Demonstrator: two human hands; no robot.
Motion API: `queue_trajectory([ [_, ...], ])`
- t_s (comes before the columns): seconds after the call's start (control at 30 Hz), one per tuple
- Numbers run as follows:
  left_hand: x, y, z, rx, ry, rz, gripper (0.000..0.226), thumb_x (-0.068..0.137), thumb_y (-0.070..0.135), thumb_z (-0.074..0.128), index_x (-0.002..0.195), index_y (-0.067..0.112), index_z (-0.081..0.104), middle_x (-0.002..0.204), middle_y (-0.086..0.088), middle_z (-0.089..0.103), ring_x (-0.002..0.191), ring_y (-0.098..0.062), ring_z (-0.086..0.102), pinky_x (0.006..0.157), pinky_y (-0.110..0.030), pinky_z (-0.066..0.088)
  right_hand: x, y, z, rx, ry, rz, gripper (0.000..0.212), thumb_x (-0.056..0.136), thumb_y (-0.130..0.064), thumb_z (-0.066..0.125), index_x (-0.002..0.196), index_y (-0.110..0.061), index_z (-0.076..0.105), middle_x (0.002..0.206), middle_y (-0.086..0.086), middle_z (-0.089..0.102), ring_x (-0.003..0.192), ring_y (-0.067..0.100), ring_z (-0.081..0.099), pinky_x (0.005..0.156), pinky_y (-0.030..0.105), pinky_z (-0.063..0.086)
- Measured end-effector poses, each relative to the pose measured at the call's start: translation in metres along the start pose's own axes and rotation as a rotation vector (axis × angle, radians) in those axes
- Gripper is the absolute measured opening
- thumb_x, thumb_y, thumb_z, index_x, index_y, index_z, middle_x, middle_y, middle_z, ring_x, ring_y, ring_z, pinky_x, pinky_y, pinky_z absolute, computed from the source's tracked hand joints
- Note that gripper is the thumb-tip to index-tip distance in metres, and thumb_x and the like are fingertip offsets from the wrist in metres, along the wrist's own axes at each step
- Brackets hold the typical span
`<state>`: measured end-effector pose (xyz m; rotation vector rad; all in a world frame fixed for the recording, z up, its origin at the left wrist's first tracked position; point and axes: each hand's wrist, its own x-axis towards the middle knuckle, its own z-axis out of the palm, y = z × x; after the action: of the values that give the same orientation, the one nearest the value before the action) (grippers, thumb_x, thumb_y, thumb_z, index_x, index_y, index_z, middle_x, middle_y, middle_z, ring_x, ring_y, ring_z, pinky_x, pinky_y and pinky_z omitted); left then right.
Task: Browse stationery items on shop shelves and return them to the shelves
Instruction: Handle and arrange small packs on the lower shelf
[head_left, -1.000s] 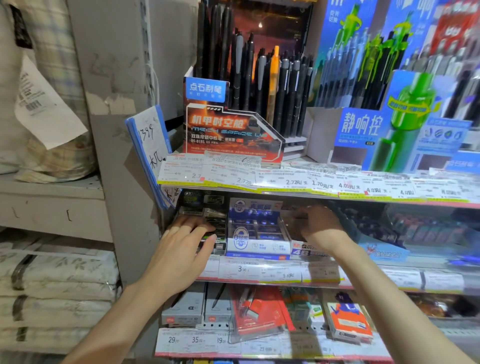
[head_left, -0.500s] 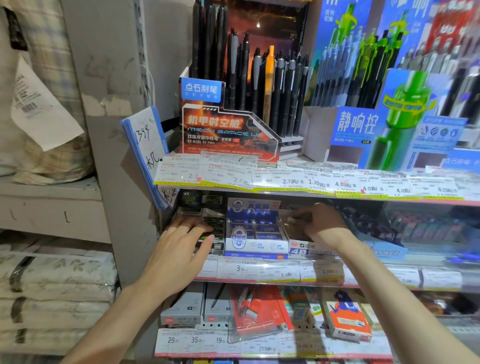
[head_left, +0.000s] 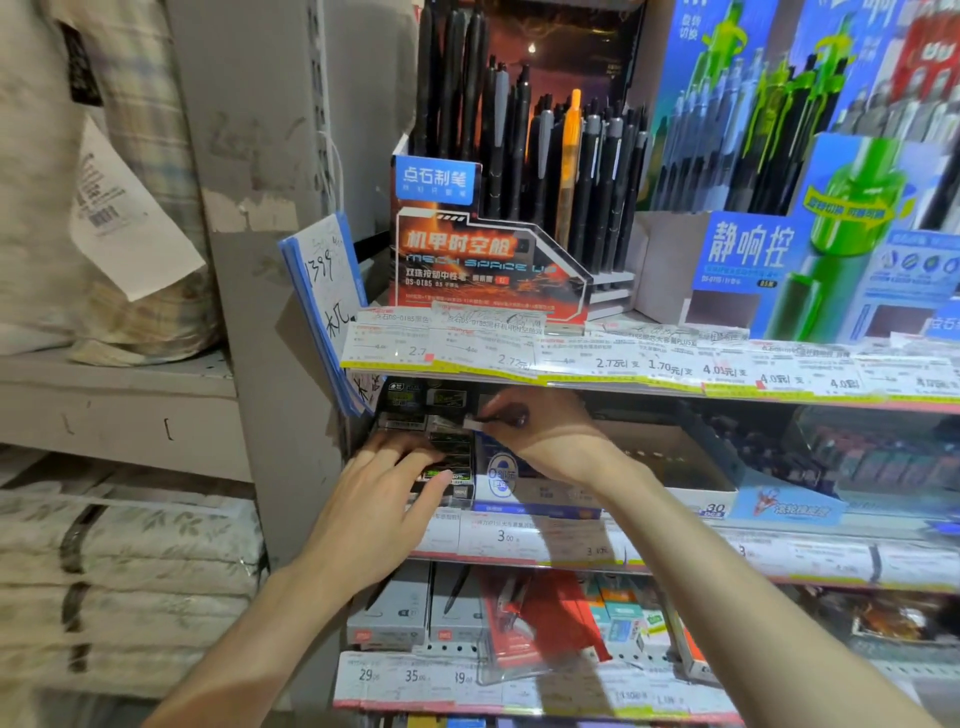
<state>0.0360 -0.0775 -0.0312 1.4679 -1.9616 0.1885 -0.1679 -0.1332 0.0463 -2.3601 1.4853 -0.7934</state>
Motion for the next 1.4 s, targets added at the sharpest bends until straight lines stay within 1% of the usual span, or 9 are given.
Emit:
queue_trajectory([
  [0.1,-0.001,-0.001,-0.001,0.005,-0.008,-0.004,0.040,0.095,0.049,0.039,0.113,0.026,0.067,0.108,0.006,0.063,0.102,-0.019,0.054,0.091,-0.033,0.045,0.015,-0.014,0.011,-0.099,-0.106,0.001,0.018,0.094,-0.031,0.060,0.109,-0.030,0.072,0.111,-0.011,0.071,0.104,0.012,0.064,0.086,0.023,0.048],
  [0.23,-0.001,-0.003,0.000,0.003,-0.023,0.007,0.040,0.097,0.049,0.037,0.114,0.028,0.066,0.110,0.008,0.063,0.105,-0.018,0.054,0.093,-0.035,0.044,0.027,-0.026,0.022,-0.194,-0.149,-0.030,0.021,0.095,-0.031,0.060,0.110,-0.027,0.074,0.118,-0.006,0.070,0.108,0.017,0.063,0.091,0.029,0.049],
  [0.37,-0.001,-0.003,-0.001,-0.011,-0.026,0.005,0.042,0.097,0.049,0.035,0.116,0.028,0.066,0.112,0.008,0.063,0.106,-0.018,0.053,0.095,-0.037,0.045,0.030,-0.028,0.025,-0.186,-0.169,-0.044,0.023,0.096,-0.030,0.058,0.110,-0.026,0.075,0.116,-0.004,0.071,0.105,0.017,0.063,0.080,0.023,0.043],
  [0.43,-0.002,-0.003,-0.002,-0.012,-0.022,0.008,0.043,0.097,0.049,0.034,0.116,0.028,0.066,0.112,0.008,0.063,0.106,-0.017,0.052,0.095,-0.037,0.045,0.030,-0.026,0.024,-0.165,-0.200,-0.057,0.023,0.096,-0.029,0.058,0.110,-0.026,0.076,0.116,-0.006,0.071,0.104,0.015,0.063,0.080,0.022,0.042],
  [0.6,-0.002,-0.004,-0.001,-0.008,-0.016,0.011,0.041,0.097,0.048,0.035,0.115,0.028,0.066,0.112,0.009,0.062,0.105,-0.018,0.052,0.094,-0.035,0.044,0.029,-0.021,0.020,-0.075,-0.262,-0.050,0.024,0.095,-0.024,0.059,0.111,-0.027,0.077,0.117,-0.009,0.072,0.106,0.013,0.064,0.095,0.033,0.052],
  [0.73,-0.002,-0.002,-0.001,0.000,-0.022,0.000,0.045,0.096,0.050,0.032,0.114,0.027,0.066,0.111,0.007,0.063,0.104,-0.020,0.053,0.092,-0.037,0.046,0.028,-0.020,0.019,-0.053,-0.247,-0.052,0.024,0.094,-0.023,0.060,0.111,-0.029,0.076,0.114,-0.010,0.073,0.104,0.012,0.065,0.095,0.036,0.053],
  [0.97,-0.004,0.000,-0.004,0.001,-0.038,-0.013,0.047,0.095,0.052,0.030,0.116,0.029,0.065,0.111,0.007,0.062,0.102,-0.019,0.053,0.091,-0.035,0.045,0.026,-0.020,0.019,-0.021,-0.311,-0.055,0.028,0.097,-0.017,0.056,0.116,-0.025,0.074,0.124,-0.007,0.070,0.109,0.015,0.064,0.098,0.038,0.053],
  [1.23,-0.005,0.000,-0.006,0.003,-0.031,-0.007,0.048,0.095,0.052,0.030,0.117,0.028,0.065,0.110,0.007,0.063,0.099,-0.019,0.053,0.090,-0.033,0.045,0.022,-0.014,0.011,-0.064,-0.315,-0.065,0.026,0.097,-0.020,0.058,0.116,-0.024,0.074,0.130,-0.010,0.066,0.117,0.012,0.060,0.103,0.031,0.047],
  [1.4,-0.005,0.001,-0.007,0.001,-0.018,0.000,0.047,0.095,0.051,0.031,0.116,0.027,0.066,0.111,0.006,0.063,0.100,-0.020,0.054,0.090,-0.035,0.047,0.019,-0.012,0.011,-0.029,-0.291,-0.055,0.026,0.095,-0.019,0.059,0.116,-0.021,0.074,0.130,-0.009,0.066,0.117,0.011,0.060,0.103,0.030,0.047],
])
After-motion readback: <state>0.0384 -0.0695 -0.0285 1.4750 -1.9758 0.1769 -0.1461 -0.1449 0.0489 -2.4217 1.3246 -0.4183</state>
